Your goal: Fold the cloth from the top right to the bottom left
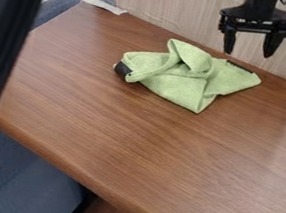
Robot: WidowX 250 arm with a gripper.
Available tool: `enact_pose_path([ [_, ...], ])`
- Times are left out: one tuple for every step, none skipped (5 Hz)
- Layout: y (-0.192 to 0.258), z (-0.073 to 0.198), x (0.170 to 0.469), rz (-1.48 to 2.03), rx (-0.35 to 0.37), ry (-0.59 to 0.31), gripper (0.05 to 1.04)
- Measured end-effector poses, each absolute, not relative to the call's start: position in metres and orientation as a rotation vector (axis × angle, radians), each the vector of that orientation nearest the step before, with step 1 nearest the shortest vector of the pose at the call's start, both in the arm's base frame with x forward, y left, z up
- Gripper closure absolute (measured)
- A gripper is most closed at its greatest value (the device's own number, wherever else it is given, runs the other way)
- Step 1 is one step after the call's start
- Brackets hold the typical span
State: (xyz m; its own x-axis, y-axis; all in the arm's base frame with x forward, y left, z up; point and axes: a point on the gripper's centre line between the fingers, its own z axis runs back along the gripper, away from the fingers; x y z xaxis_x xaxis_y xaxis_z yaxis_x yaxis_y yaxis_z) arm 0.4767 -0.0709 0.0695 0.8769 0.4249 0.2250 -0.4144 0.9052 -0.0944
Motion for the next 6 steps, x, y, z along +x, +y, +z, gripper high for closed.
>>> enact_pose_path([
  [-0.083,0.056,0.485,0.372,0.012,-0.237,0.083],
  [-0.091,0.041,0.483,0.34,0.013,-0.206,0.083],
  [-0.091,0.028,0.48,0.331,0.024,-0.177,0.132],
  [-0.09,0.025,0.48,0.353,0.027,-0.183,0.297],
  [-0.088,0.019,0.477,0.379,0.037,-0.177,0.596],
  [-0.086,0.018,0.477,0.394,0.047,-0.18,0.84],
])
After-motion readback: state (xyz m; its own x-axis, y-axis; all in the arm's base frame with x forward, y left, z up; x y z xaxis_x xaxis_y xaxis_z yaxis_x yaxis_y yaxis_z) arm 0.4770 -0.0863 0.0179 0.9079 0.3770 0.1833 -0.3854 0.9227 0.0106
